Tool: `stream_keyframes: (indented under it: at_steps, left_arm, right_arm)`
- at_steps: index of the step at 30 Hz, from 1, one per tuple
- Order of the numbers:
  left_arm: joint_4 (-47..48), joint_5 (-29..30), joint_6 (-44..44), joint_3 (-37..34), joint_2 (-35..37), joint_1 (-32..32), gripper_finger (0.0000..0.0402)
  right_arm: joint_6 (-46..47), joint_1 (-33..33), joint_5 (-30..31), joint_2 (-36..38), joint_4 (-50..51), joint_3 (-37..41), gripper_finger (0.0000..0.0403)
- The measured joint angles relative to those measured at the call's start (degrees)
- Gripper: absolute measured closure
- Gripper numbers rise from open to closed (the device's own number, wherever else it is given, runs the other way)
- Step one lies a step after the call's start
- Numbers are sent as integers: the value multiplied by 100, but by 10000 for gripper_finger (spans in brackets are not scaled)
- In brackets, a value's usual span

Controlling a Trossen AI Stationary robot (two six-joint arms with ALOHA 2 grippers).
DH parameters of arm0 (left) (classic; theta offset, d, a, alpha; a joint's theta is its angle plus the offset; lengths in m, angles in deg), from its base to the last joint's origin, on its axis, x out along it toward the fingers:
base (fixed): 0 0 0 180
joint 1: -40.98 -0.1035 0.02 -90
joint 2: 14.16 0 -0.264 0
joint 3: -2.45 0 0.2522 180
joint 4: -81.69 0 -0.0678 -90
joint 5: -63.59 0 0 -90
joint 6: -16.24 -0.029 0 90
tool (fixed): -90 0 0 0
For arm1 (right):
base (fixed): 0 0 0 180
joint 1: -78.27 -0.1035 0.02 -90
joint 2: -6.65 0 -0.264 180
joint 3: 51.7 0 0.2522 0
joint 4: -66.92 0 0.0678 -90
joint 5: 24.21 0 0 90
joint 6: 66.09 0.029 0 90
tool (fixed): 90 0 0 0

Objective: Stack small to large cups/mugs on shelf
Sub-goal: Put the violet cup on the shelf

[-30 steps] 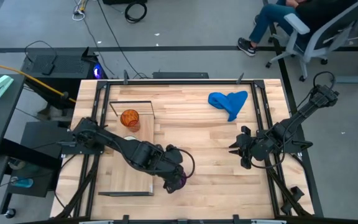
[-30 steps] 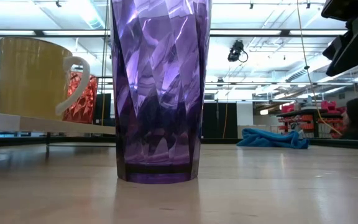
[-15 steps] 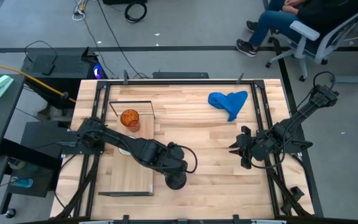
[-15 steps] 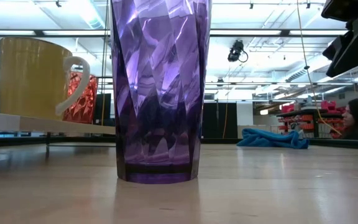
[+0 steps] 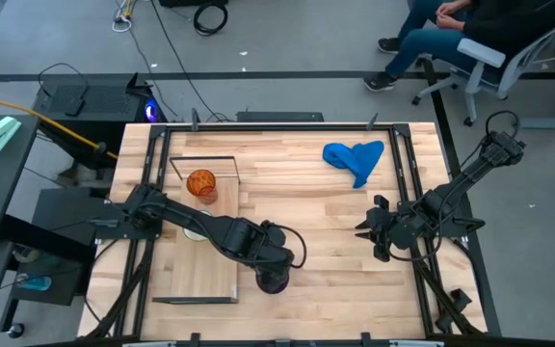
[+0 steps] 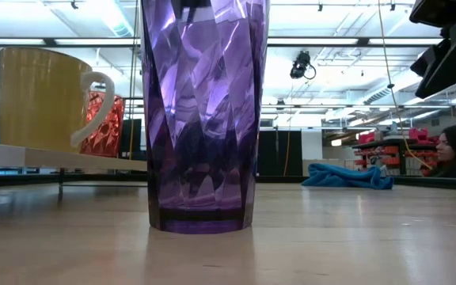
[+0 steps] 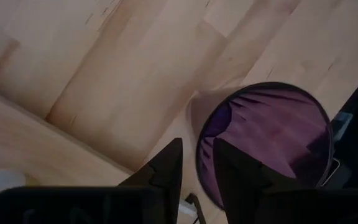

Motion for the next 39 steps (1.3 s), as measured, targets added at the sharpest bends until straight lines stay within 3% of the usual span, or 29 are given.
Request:
stream_keyframes:
  at_steps: [39]
  left_arm:
    - [-15,-417,-74,-4,-487,-171,312]
  right_arm:
    - [-109,-1,0,2,0,0,298]
